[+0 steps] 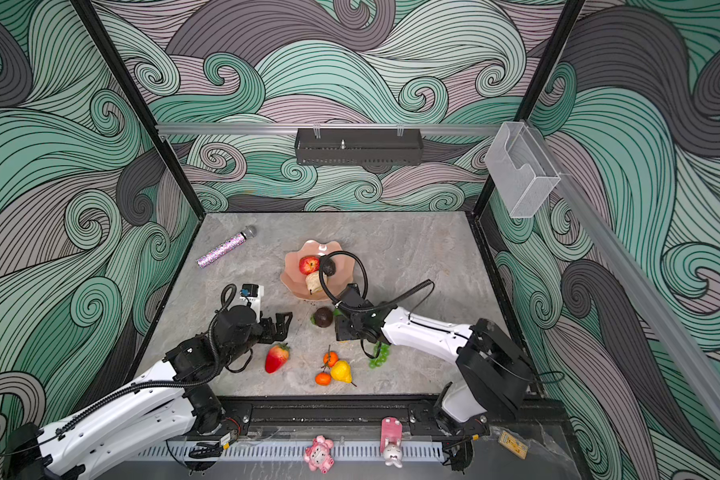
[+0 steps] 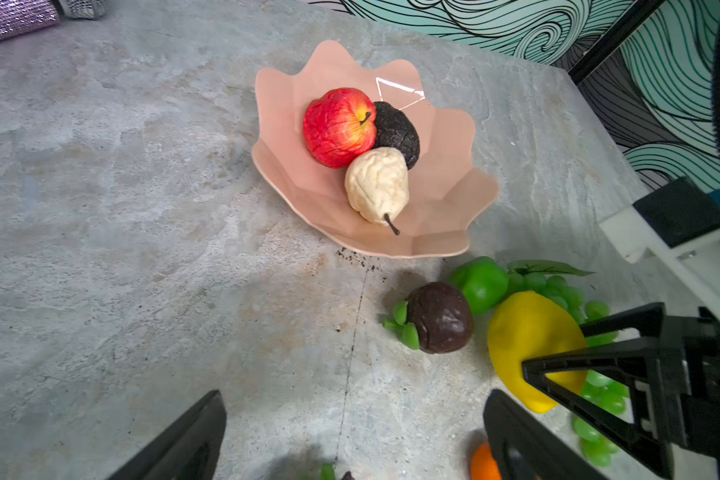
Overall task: Place and organize the fake fruits in the fruit bowl
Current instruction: 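Grasp and lift the yellow lemon with the right gripper while the left approaches, then close the left gripper on the lemon held by the right gripper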
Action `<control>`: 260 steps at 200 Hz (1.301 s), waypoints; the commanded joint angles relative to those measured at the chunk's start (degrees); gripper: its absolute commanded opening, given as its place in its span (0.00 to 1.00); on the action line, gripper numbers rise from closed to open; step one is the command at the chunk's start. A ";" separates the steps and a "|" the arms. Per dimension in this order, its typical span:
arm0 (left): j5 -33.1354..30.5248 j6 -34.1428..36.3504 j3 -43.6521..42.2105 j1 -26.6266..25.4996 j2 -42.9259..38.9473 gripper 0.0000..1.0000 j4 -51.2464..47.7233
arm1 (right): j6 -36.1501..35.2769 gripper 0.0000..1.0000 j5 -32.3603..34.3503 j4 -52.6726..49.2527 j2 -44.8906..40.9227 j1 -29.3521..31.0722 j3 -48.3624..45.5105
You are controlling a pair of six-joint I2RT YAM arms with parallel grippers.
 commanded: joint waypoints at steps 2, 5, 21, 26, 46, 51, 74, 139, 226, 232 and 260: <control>6.78 -1.23 5.49 1.49 1.93 0.99 -1.64 | -4.58 0.60 -0.91 5.58 -4.58 0.64 -2.26; 7.79 -1.33 6.00 1.74 2.26 0.99 -1.65 | -5.00 0.60 -1.23 6.35 -5.07 0.72 -2.55; 12.99 -2.12 8.42 2.90 4.12 0.99 -1.44 | -6.72 0.59 -3.40 9.70 -6.52 0.73 -3.64; 14.45 -2.40 9.14 3.13 4.91 0.99 -1.33 | -7.22 0.59 -4.16 10.56 -6.77 0.71 -3.75; 19.41 -3.54 11.57 3.97 7.01 0.99 -1.13 | -9.66 0.56 -6.80 14.40 -7.17 1.30 -3.80; 20.79 -3.79 12.12 4.15 7.51 0.99 -0.96 | -10.22 0.56 -7.18 15.60 -7.25 1.70 -3.82; 25.57 -4.51 14.24 4.54 9.74 0.99 -0.92 | -12.60 0.56 -8.67 20.39 -7.09 3.11 -3.77; 28.60 -5.85 14.72 5.29 11.45 0.95 -2.11 | -15.52 0.55 -10.41 28.29 -6.21 5.43 -3.12; 33.19 -7.29 13.20 6.20 13.86 0.80 1.20 | -16.29 0.54 -6.08 32.30 -7.60 6.89 -4.26; 33.40 -7.33 13.27 6.22 13.99 0.78 1.27 | -16.26 0.54 -6.02 32.57 -7.61 6.96 -4.32; 33.81 -7.39 13.29 6.29 14.39 0.69 1.95 | -16.05 0.55 -5.69 33.06 -7.33 7.25 -4.26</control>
